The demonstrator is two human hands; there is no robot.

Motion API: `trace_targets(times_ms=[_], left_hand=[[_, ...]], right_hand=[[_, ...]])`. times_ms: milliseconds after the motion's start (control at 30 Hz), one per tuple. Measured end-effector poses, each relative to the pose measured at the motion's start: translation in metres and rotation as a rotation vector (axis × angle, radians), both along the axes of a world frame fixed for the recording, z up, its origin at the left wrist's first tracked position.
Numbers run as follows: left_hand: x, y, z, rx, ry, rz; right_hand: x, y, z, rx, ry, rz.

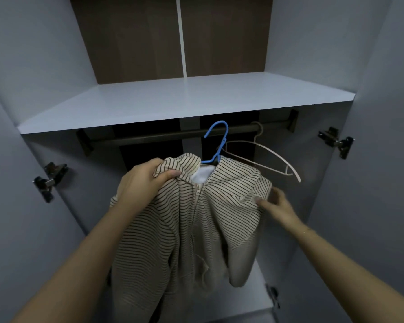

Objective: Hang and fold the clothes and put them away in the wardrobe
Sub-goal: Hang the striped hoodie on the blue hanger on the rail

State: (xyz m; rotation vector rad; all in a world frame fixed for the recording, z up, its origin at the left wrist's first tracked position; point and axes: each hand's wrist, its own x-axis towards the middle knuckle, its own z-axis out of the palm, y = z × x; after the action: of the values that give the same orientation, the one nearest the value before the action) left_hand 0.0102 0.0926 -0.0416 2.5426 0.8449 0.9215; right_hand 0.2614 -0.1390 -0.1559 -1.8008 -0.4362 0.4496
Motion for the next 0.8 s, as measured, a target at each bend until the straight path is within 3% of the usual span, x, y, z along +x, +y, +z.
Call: trace_targets(times_ms=[233, 433, 533, 633, 667, 733, 800], left_hand=[[-0.025, 0.011, -0.002, -0.024, -0.015, 0.001], [-0.060, 0.036, -0.019, 0.040, 0.219, -0.051], [-0.060, 0.032, -0.023, -0.064, 0.143, -0.157], [-0.052, 0.030, -0.020, -0.167, 0.008, -0.223], [-0.049, 0.030, -0.018, -0.174, -0.009, -0.226], [-0.045, 0.030, -0.014, -0.184, -0.020, -0.212], [-0.040, 0.028, -0.011, -0.203, -0.026, -0.205]], right_hand=[[-0.006, 0.029, -0.019, -0.013, -0.296, -0.032], [0.048, 0.016, 0.040, 0.111, -0.562, -0.225], [0.075, 0.024, 0.057, -0.131, -0.671, -0.157], [0.090, 0.027, 0.036, -0.692, -0.433, 0.199], [0.091, 0.024, 0.028, -0.782, -0.360, 0.271], [0.088, 0.023, 0.027, -0.644, -0.296, 0.308], [0.073, 0.024, 0.042, -0.341, -0.345, 0.232]])
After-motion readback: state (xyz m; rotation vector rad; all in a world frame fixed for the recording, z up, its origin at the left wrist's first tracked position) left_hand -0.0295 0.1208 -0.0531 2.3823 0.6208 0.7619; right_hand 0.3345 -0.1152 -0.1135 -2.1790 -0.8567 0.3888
